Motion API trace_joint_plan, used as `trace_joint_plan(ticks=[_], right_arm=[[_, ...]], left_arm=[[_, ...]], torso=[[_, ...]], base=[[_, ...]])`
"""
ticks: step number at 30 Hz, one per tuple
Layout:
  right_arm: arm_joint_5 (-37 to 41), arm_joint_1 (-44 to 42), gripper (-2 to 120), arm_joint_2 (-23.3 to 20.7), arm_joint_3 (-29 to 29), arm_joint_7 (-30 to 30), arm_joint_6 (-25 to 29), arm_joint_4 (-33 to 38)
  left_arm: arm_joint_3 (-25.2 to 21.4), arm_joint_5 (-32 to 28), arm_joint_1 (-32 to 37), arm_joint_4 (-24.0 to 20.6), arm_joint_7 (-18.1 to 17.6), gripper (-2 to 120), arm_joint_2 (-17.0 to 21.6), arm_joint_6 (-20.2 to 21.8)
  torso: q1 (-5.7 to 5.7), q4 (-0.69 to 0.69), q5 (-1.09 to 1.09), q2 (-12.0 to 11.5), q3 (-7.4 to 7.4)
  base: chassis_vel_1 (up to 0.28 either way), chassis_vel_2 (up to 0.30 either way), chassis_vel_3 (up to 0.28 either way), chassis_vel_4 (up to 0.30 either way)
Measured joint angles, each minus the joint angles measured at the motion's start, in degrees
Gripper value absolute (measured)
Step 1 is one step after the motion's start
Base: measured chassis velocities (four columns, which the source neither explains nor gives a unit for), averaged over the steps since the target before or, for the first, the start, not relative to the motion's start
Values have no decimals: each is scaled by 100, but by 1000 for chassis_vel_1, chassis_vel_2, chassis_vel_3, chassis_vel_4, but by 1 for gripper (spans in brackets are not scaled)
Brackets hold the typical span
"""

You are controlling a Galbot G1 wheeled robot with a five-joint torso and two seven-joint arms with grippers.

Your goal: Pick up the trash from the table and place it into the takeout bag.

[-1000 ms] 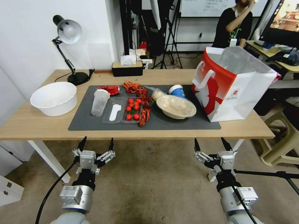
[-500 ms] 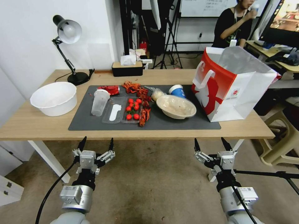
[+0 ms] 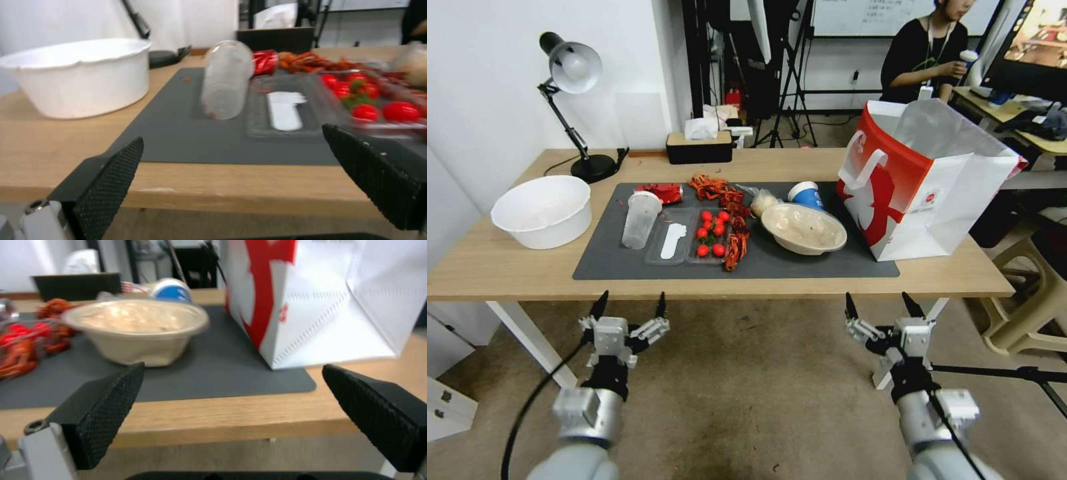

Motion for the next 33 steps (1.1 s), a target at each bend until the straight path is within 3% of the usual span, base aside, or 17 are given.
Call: trace_joint_plan(ticks=[2,3,7,11,15,24,33], right_arm=[[510,495,100,-44,102,252,-723,-88],[691,673,100,-58,138,342,-983,-117],[851,825,100,-73,165,422,-1208,-143],[977,833,100,-190,47,410,-999,-156],[985,839,100,-225,-68,348,-839,-172],[975,904,100,-470,-267,194,-496,-242],[1117,1076,100,-641,-390,398,-498,-296]], left_arm=[[-355,-574,-586,253,-258,100,-6,712],[-415,-688,-695,300,-303,100,-7,852],[-450,-745,-744,338,-329,100,-6,910],[-498,-734,-684,484,-186,100,111,298],[-515,-734,-643,516,-128,100,139,112],[-530,-721,-601,565,-3,100,170,-146],[-517,-698,-597,579,19,100,149,-184]], torso=[[2,-3,0,-1,1],[4,-2,0,-2,2],[4,0,2,-2,1],[2,-1,1,-2,1],[1,-1,1,-1,0],[1,-1,1,0,0],[0,-2,0,0,0]], base=[[0,0,0,0],[0,0,0,0],[0,0,0,0],[0,0,0,0],[0,0,0,0],[0,0,0,0],[0,0,0,0]])
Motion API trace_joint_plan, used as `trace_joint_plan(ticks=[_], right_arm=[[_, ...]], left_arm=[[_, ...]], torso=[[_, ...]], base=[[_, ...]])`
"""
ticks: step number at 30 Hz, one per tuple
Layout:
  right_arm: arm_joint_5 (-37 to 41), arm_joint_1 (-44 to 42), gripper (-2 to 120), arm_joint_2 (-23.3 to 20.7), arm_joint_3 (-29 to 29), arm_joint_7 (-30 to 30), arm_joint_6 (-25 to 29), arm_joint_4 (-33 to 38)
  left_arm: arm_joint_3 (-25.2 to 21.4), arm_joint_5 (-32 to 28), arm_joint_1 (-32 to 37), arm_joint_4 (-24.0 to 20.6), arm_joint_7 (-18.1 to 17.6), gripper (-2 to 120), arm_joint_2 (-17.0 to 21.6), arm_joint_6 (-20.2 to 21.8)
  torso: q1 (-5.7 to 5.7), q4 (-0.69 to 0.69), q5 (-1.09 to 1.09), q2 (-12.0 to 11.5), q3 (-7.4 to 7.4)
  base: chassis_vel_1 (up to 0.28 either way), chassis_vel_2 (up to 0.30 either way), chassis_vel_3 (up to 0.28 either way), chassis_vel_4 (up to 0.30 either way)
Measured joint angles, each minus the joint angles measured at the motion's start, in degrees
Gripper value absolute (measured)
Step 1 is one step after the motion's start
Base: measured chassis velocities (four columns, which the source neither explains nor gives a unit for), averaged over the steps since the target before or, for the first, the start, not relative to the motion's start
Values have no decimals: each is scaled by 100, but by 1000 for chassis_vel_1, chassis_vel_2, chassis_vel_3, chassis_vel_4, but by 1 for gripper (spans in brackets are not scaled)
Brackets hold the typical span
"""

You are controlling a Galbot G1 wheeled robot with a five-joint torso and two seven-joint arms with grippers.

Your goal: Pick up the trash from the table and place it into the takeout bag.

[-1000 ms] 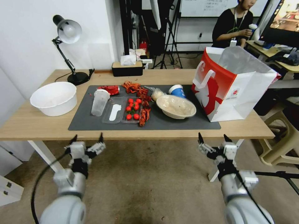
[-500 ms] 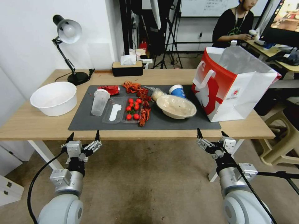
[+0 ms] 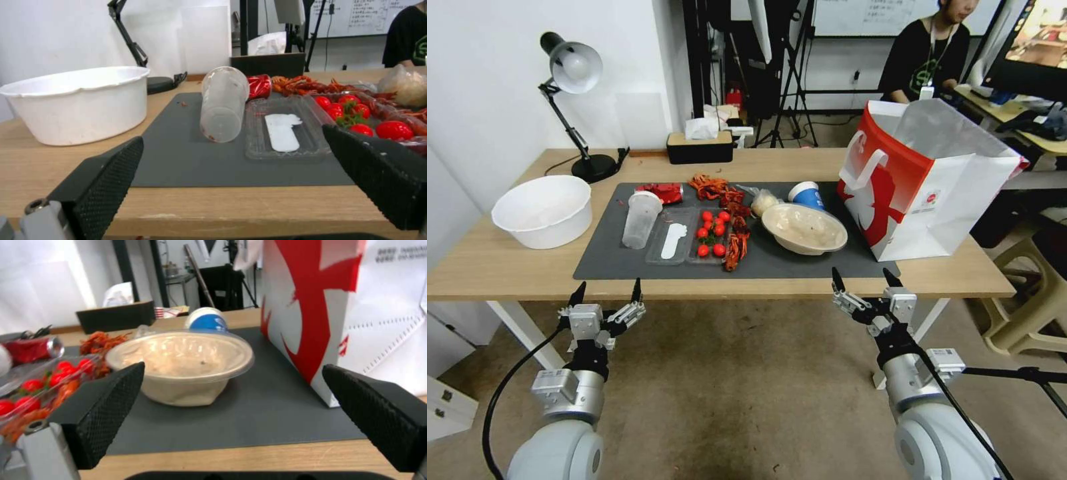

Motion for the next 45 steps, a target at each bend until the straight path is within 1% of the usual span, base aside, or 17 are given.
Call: trace_joint_plan(ticks=[4,6,7,9,10,11,14,15,18,27,31,34,37,39,42,43,45], right_arm=[[234,174,100,-52,-51,221,-55,-101],[662,423,100,-102,-143,469,-203,-232],[662,423,100,-102,-143,469,-203,-232],[1079,663,100,-137,-245,639,-330,-357],[1514,944,100,-158,-369,806,-445,-528],[1514,944,100,-158,-369,806,-445,-528],[2519,1476,100,-128,-640,1205,-660,-934],[2519,1476,100,-128,-640,1205,-660,-934],[3035,1675,100,-45,-719,1365,-721,-1112],[3759,2019,100,103,-700,1657,-785,-1315],[3886,2093,96,132,-664,1706,-783,-1364],[3971,2137,89,159,-646,1740,-778,-1389],[4067,2215,75,216,-587,1789,-778,-1437],[4086,2234,71,223,-573,1801,-778,-1460],[4182,2313,56,235,-489,1862,-778,-1549],[4182,2313,56,235,-489,1862,-778,-1549],[4219,2333,45,235,-446,1882,-775,-1559]], left_arm=[[39,12,-19,15,13,100,-6,-7],[53,22,-23,19,29,100,-13,-9],[53,22,-23,19,29,100,-13,-9],[49,35,-7,8,32,100,-32,-16],[42,59,1,-15,34,100,-54,-20],[42,59,1,-15,34,100,-54,-20],[23,90,12,-67,37,100,-106,-26],[23,90,12,-67,37,100,-106,-26],[3,94,21,-81,38,100,-127,-32],[-3,110,27,-63,40,100,-161,-62],[-1,121,36,-53,42,100,-169,-83],[4,125,41,-46,48,100,-172,-96],[12,132,50,-28,59,100,-174,-123],[13,132,53,-24,61,100,-175,-130],[13,132,65,-12,66,100,-174,-153],[13,132,65,-12,66,100,-174,-153],[11,132,70,5,68,100,-169,-175]], torso=[[0,2,1,0,0],[0,-1,1,0,0],[0,-1,1,0,0],[0,2,0,0,0],[0,1,1,0,0],[0,1,1,0,0],[0,1,0,-1,0],[0,1,0,-1,0],[1,0,0,0,0],[1,0,0,-1,0],[0,0,0,0,0],[1,0,1,0,0],[1,0,0,0,0],[1,0,0,0,0],[1,0,0,0,0],[1,0,0,0,0],[0,1,0,-1,0]], base=[[0,0,0,0],[0,0,0,0],[0,0,0,0],[0,0,0,0],[0,0,0,0],[0,0,0,0],[0,0,0,0],[0,0,0,0],[0,0,0,0],[0,0,0,0],[0,0,0,0],[0,0,0,0],[0,0,0,0],[0,0,0,0],[0,0,0,0],[0,0,0,0],[0,0,0,0]])
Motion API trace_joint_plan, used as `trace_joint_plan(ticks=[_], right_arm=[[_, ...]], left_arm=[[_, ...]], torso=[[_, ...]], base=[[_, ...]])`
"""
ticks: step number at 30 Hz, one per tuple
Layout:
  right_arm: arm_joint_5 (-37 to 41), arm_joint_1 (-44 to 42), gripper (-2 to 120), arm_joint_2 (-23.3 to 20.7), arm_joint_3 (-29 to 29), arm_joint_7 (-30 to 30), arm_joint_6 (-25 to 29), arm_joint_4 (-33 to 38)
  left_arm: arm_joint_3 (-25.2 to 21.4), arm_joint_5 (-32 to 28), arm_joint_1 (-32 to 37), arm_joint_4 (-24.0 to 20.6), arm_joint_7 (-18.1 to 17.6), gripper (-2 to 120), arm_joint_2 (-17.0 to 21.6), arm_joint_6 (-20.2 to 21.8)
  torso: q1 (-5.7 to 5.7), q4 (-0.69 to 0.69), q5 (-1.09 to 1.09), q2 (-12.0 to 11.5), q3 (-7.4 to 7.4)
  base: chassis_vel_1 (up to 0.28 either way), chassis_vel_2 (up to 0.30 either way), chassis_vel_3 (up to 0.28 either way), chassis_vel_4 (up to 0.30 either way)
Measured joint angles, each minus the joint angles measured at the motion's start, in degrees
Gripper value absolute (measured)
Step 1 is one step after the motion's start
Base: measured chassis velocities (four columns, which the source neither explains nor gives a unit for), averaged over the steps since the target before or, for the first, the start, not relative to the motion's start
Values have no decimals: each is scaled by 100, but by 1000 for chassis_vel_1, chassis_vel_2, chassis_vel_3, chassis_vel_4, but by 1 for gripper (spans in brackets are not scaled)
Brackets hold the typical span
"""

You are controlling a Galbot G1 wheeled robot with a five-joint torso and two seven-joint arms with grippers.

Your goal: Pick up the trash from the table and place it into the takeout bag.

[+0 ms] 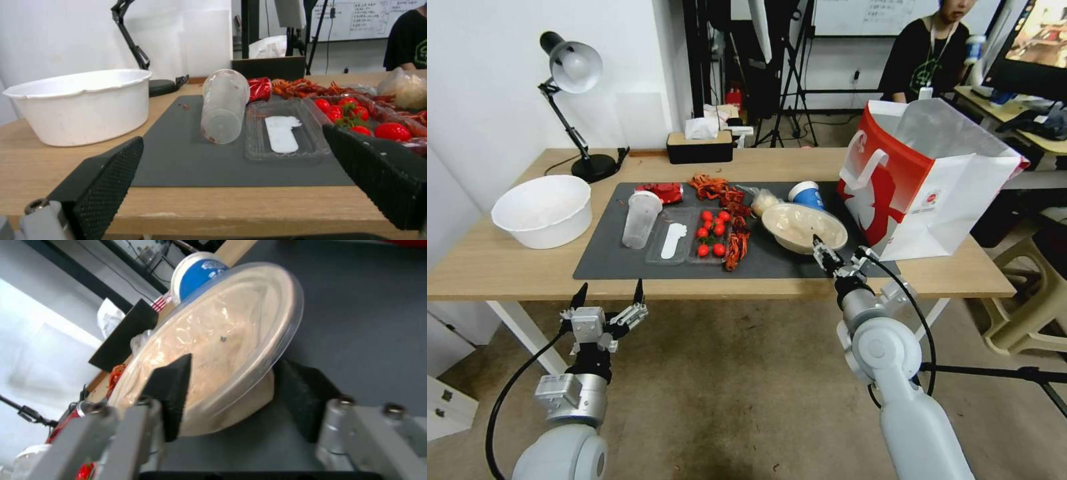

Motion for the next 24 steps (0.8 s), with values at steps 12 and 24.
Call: trace_joint_plan(ticks=[12,24], right_arm=[[41,-44,7,-48,138,22,10,39],[173,-193,0,-151,199,-324,151,635]], left_arm=[[22,15,-7,26,18,100,-1,-10],[18,16,1,26,22,100,12,-33]], torso=[[0,0,0,0,-1],[0,0,0,0,0]], base=[[0,0,0,0],[0,0,0,0]])
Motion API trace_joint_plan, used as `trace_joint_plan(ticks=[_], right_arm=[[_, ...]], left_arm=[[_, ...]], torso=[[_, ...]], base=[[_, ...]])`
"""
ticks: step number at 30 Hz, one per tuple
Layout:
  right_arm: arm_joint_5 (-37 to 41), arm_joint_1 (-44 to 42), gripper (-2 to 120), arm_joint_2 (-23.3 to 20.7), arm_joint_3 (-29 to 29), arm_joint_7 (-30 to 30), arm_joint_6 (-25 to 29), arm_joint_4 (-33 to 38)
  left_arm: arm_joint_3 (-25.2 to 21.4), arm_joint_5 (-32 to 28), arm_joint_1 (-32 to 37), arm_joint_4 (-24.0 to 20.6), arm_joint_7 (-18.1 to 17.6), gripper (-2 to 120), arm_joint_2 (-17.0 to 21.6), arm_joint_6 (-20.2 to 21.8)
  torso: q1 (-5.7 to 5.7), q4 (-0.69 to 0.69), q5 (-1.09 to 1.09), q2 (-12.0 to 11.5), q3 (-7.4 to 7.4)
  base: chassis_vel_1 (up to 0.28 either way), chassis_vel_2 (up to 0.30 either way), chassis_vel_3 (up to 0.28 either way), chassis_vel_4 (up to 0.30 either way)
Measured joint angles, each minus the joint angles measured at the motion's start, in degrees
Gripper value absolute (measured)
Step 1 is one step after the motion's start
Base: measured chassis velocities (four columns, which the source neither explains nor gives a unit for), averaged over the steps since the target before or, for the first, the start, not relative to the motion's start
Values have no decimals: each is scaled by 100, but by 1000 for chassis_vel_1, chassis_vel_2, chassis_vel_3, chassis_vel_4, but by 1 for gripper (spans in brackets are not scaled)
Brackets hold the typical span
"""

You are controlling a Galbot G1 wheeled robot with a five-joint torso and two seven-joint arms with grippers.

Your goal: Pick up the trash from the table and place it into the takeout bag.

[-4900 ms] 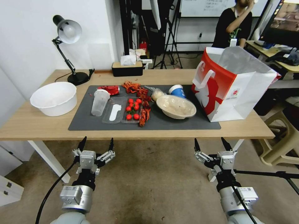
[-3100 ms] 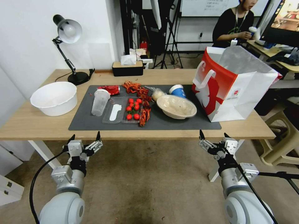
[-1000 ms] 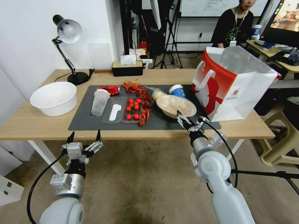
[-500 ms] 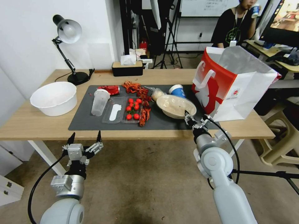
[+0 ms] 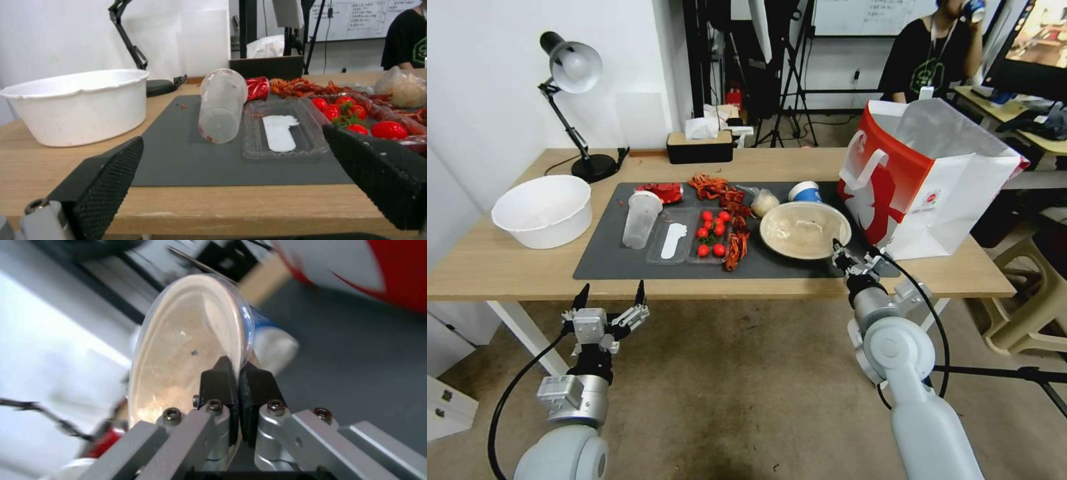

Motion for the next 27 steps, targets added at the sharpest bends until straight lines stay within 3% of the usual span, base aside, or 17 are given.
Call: trace_joint_plan(ticks=[14,18,20,21,22,25,27], right_arm=[[196,-70,0,-413,229,-513,34,836],[218,21,0,-904,534,-720,53,1293],[202,382,0,-1421,865,-742,126,1381],[199,598,0,-1685,1020,-731,163,1310],[199,598,0,-1685,1020,-731,163,1310],[195,1211,0,-2427,1305,-596,248,866],[195,1306,0,-2546,1341,-572,255,776]], left_arm=[[13,0,-14,-1,0,100,-7,-8],[42,21,-18,10,8,100,-31,-17],[54,50,-15,10,42,100,-55,-22],[55,58,-12,9,71,100,-66,-26],[55,58,-12,9,71,100,-66,-26],[61,87,6,11,115,100,-92,-49],[61,90,8,12,117,100,-98,-54]], torso=[[0,0,1,0,0],[0,-1,2,0,0],[0,1,2,0,0],[0,0,0,0,0],[0,0,0,0,0],[0,0,2,0,1],[0,0,1,0,1]], base=[[0,0,0,0],[0,0,0,0],[0,0,0,0],[0,0,0,0],[0,0,0,0],[0,0,0,0],[0,0,0,0]])
